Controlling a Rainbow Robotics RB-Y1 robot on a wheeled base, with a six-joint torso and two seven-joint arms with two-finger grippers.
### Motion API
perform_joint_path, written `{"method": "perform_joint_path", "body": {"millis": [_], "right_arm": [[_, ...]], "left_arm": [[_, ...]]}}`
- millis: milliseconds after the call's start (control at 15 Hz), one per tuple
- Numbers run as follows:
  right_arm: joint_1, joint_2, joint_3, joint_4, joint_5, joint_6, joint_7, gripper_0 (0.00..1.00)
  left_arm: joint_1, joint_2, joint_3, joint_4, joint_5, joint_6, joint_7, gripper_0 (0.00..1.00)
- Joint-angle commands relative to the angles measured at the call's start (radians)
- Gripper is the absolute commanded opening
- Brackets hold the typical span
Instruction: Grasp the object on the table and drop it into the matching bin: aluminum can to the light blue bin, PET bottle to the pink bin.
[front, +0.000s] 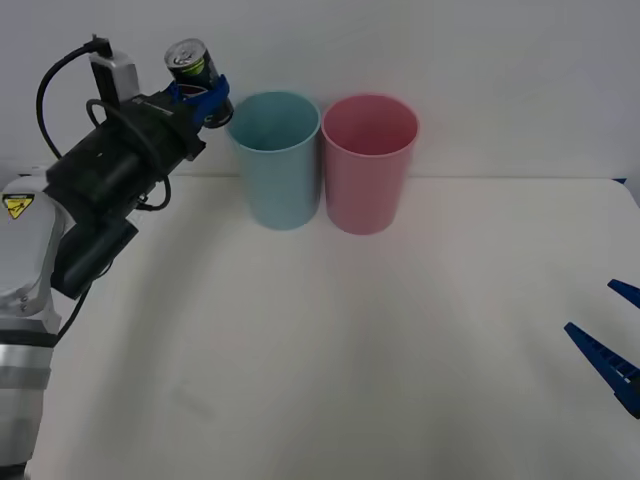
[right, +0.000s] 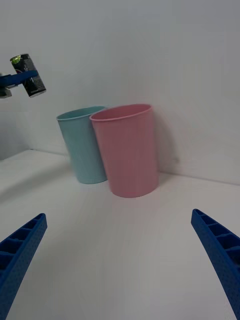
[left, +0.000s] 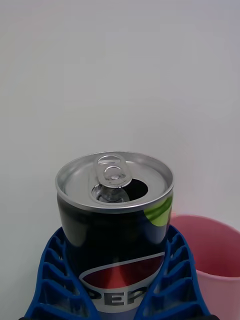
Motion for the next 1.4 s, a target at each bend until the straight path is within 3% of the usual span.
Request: {"method": "perform_joint_path", "body": {"millis": [67,267,800,1400], "right_arm": [[0.0,0.0,0.0,0.0,0.0,0.0,0.0,1.0],[0.0,0.0,0.0,0.0,0.0,0.0,0.0,1.0],[0.0,0.0,0.0,0.0,0.0,0.0,0.0,1.0],[0.0,0.0,0.0,0.0,0.0,0.0,0.0,1.0]], "left_arm": [[-0.096,-0.032,-0.004,0.114,-0.054,0.011,-0.012,0.0],[-0.192,-0.035,-0.024,0.239,-0.106,0.038,-0.024,0.0],[-0.391,-0.035,-0.091,0.498,-0.125,0.132,-0.044,0.0],[-0.432,-0.035,-0.093,0.552,-0.132,0.132,-0.047,0.0]]}}
